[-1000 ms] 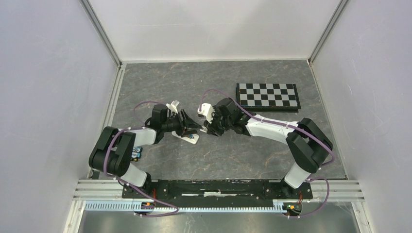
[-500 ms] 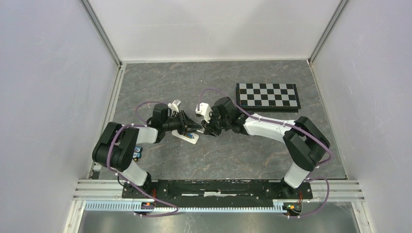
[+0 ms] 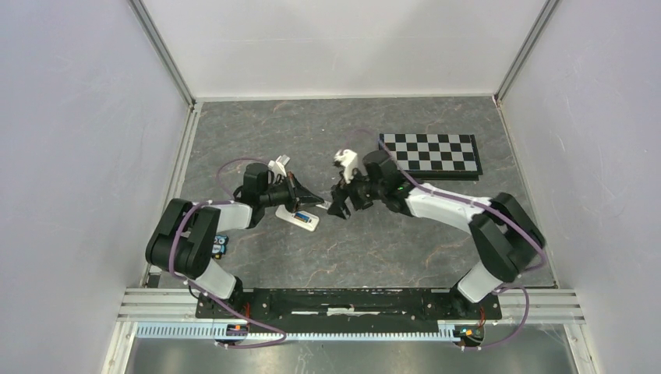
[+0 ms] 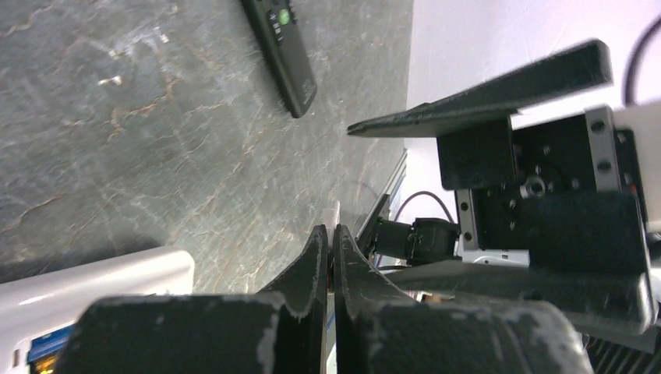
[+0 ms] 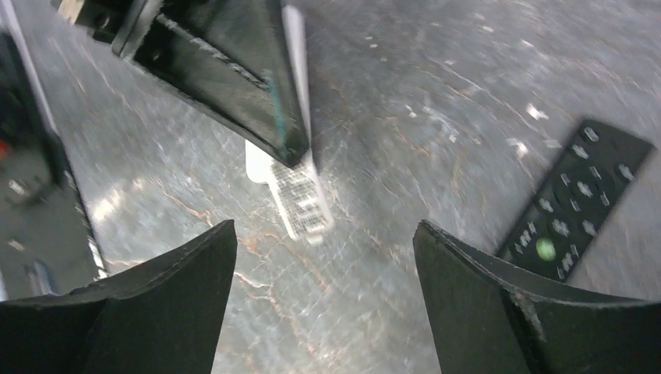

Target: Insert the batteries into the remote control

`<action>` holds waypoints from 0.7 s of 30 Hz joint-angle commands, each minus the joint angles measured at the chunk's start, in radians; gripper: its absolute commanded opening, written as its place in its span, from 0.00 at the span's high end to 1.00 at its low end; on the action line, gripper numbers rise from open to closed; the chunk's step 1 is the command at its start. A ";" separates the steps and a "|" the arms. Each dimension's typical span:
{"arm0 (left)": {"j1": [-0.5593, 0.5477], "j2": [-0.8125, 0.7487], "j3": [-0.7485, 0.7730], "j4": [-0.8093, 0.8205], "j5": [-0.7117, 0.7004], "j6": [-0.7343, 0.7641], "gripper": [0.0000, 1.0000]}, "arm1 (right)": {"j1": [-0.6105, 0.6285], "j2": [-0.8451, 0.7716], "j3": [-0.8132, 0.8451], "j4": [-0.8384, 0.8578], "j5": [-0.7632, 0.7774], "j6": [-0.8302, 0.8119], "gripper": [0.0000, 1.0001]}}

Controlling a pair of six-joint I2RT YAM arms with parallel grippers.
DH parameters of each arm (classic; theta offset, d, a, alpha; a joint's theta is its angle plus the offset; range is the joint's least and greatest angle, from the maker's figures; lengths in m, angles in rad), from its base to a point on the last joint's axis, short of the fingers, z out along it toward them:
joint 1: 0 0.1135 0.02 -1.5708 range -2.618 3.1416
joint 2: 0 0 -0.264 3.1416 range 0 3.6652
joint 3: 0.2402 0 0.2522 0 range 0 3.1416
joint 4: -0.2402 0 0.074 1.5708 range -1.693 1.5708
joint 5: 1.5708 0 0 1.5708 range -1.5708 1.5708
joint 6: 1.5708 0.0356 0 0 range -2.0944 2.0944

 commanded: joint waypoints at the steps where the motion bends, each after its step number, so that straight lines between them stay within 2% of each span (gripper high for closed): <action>1: 0.011 -0.054 0.051 0.019 0.069 0.036 0.98 | -0.085 -0.168 -0.115 0.201 -0.019 0.432 0.11; 5: 0.010 -0.072 0.051 0.090 0.115 -0.011 0.98 | -0.106 -0.202 -0.187 0.252 0.014 0.760 0.11; 8: 0.010 -0.084 0.053 0.142 0.131 -0.055 0.98 | -0.091 -0.247 -0.284 0.439 0.039 0.972 0.14; 12: 0.010 -0.095 0.040 0.230 0.135 -0.132 0.98 | -0.089 -0.263 -0.268 0.360 0.102 1.031 0.18; 13: 0.010 -0.094 0.037 0.254 0.134 -0.156 0.98 | -0.089 -0.267 -0.283 0.379 0.106 1.063 0.20; 16: 0.010 -0.086 0.029 0.311 0.136 -0.204 0.98 | -0.084 -0.280 -0.366 0.575 0.095 1.191 0.26; 21: 0.010 -0.059 0.005 0.447 0.132 -0.307 0.98 | -0.077 -0.249 -0.374 0.642 0.063 1.247 0.37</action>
